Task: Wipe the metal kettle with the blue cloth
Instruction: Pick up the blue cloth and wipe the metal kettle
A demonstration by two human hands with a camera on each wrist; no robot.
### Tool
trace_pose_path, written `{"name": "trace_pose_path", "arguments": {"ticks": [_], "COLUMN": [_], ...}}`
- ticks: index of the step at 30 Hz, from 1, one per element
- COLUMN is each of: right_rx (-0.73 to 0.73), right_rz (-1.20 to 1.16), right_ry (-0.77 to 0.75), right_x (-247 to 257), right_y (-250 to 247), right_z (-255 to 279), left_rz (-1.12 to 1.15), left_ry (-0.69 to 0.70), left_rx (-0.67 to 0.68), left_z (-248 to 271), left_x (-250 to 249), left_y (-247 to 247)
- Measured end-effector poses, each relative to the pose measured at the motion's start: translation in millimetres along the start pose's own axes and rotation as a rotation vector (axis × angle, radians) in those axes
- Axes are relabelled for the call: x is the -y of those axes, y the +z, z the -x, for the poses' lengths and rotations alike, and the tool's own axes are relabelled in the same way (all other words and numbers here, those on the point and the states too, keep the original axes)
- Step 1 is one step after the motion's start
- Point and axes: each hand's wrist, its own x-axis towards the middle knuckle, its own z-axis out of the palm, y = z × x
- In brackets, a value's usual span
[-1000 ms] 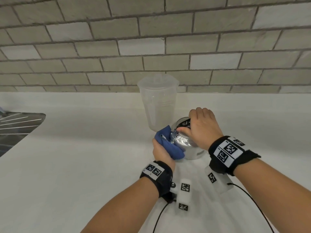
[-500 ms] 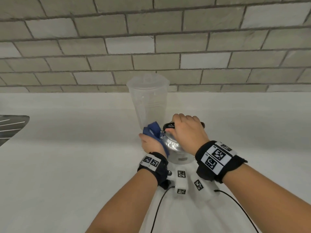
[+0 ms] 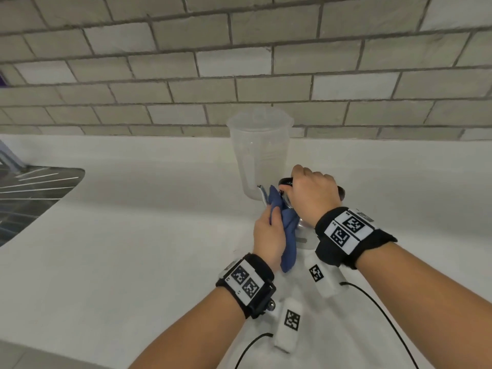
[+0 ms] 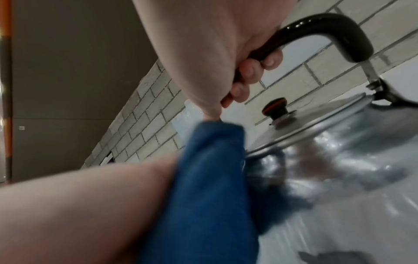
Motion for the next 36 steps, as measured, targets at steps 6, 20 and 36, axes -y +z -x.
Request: {"name": "trace_pose_path", "arguments": {"ticks": [6, 20, 36], "right_rx": [0.029, 0.014, 0.125], "right_rz": [-0.025, -0.051, -0.260], "right_ry": [-0.014, -0.061, -0.139], "right_x": [-2.5, -5.8, -28.9], "right_y": [-4.1, -3.3, -18.3], "right_z": [3.1, 3.8, -6.6], "left_rz": [0.096, -1.492, -1.325], "left_ry": [0.101, -0.133, 0.130], "left_rx": [-0.002, 0.644, 0.581], "left_z": [24.0, -31.0, -55.3], "left_x": [-61.8, 3.1, 7.0], "left_y": [-56.8, -118.8, -141.9]}}
